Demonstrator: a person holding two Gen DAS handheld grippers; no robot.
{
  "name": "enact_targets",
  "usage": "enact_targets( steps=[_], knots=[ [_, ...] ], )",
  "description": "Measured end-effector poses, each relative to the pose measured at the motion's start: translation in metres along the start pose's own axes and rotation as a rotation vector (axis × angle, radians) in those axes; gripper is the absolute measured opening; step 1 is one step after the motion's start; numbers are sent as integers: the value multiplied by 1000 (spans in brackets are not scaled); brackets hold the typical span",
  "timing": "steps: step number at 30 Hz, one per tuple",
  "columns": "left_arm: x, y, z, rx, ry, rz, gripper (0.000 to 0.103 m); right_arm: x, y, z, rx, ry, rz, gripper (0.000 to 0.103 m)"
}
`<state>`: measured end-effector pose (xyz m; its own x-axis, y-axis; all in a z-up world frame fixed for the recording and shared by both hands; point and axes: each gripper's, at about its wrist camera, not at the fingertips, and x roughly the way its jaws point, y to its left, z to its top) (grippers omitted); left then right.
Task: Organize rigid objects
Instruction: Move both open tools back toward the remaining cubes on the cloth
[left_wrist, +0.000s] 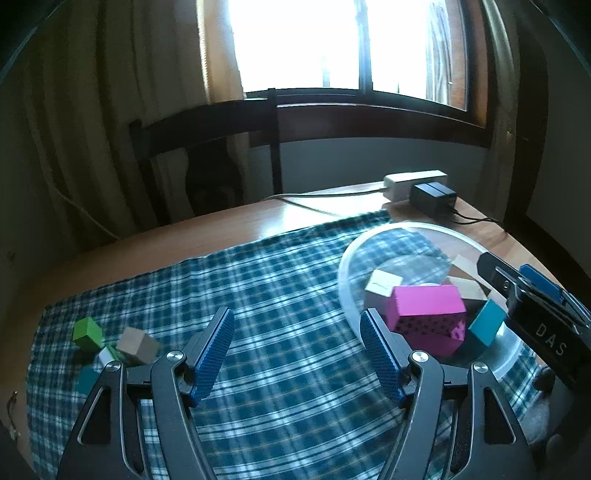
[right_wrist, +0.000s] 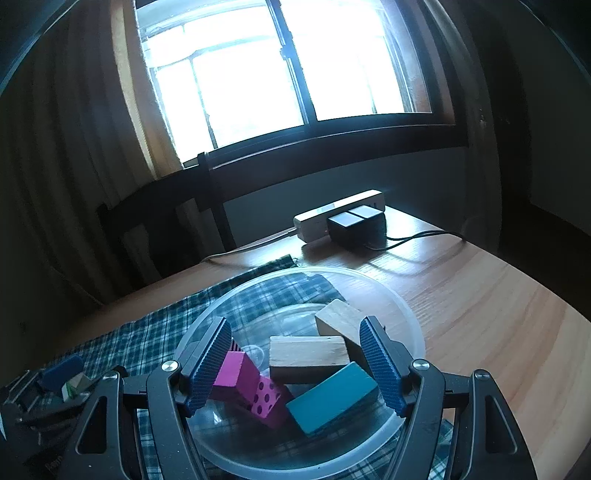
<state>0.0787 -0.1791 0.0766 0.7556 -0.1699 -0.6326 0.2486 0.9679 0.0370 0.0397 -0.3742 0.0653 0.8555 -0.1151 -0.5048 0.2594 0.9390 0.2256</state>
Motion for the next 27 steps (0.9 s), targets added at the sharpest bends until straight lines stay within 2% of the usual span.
enact_targets(
  steps=[9,16,22,27],
  knots=[
    [-8,16,2,-25,-9,7,72,-1,3,-2,-21,-23,-20,76],
    [-8,35,7,-73,-6,17,72,6,9,-7,-52,-1,-3,77],
    [-9,54,5,-102,9,39,72,-1,10,-7,-55,-39,-7,79],
    [-13,77,-1,-130,14,73,72,-7,18,-11,-98,-96,-44,79]
  ],
)
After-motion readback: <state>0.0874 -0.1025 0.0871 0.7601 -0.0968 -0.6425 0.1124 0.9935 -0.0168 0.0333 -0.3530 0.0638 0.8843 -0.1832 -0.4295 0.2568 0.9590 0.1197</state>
